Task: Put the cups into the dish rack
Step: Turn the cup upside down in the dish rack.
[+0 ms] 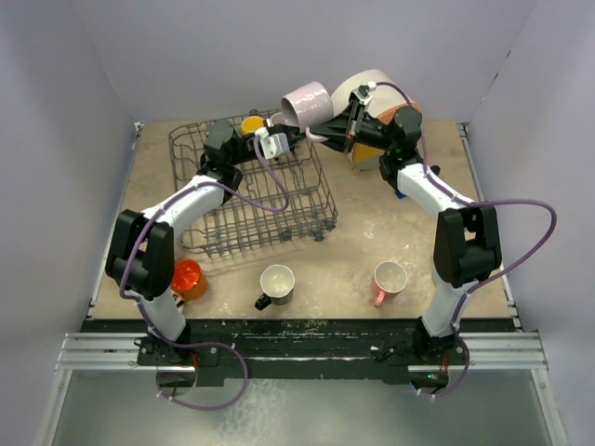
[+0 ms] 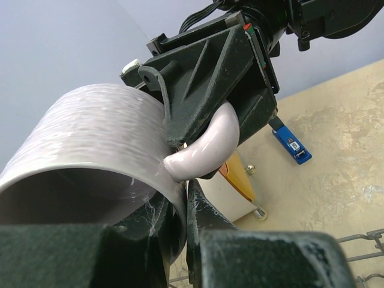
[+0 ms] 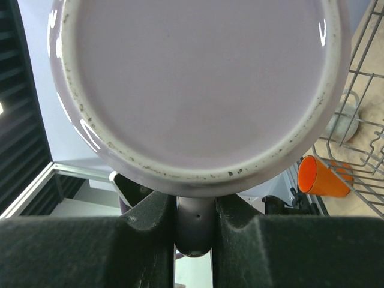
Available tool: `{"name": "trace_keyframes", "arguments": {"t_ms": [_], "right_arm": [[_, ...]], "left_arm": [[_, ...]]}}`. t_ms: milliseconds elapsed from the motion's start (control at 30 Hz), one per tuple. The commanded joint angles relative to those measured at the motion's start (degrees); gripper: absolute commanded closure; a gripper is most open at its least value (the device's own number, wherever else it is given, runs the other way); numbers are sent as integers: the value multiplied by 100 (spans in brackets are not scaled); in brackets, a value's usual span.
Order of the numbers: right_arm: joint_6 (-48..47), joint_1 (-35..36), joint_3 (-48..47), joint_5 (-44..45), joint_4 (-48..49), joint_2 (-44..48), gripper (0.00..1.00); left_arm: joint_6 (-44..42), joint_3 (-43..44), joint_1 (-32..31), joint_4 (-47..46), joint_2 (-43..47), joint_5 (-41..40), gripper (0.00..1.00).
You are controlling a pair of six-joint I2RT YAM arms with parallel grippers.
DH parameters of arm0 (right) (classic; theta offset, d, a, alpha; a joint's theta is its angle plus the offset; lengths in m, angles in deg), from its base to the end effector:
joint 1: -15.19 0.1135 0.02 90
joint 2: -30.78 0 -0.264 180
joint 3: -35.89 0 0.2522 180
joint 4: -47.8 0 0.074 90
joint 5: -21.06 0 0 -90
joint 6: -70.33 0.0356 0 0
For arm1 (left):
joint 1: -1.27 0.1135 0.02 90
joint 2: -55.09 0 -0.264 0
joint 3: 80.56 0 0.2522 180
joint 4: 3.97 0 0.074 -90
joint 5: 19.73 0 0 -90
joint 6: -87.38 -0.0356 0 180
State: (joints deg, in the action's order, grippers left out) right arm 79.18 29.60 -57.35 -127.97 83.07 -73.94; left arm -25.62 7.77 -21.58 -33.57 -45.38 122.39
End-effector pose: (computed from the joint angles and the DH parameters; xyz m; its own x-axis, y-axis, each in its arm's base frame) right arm 0.3979 0.1338 0.3559 -0.9375 0.2841 -0.2010 -0.2494 -0.1458 0.9573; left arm 0.3632 -0.1835 0.3488 0.6188 -0.0004 -0.7856 0.7501 0.2972 0.5907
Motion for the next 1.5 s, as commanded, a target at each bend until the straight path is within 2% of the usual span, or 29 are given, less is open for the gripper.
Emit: {"name": "trace_keyframes", "arguments": {"t_ms": [0, 467, 567, 600, 900, 1133, 1467], "right_arm": [[-173, 26, -46, 181, 524, 146, 100], [-154, 18, -99, 189, 590, 87, 100], [-171, 18, -98, 190, 553, 79, 100], [-176, 18, -92, 188, 540, 76, 100], [-218, 18, -13, 192, 588, 45, 100], [-336, 16, 73, 224, 579, 25, 100], [-1055, 18, -177, 119, 507, -243, 100]], "left_arm": [[197, 14, -71, -827, 288, -101, 84], [561, -611, -78, -1011, 674, -775, 41], [696, -829, -62, -1044, 814, -1105, 19], [740, -909, -66, -1063, 875, -1203, 16], [1229, -1682, -21, -905, 1641, -2060, 0], [1871, -2188, 8, -100, 2538, -2828, 1], [2740, -2025, 103, 1798, 3514, -4464, 1]]}}
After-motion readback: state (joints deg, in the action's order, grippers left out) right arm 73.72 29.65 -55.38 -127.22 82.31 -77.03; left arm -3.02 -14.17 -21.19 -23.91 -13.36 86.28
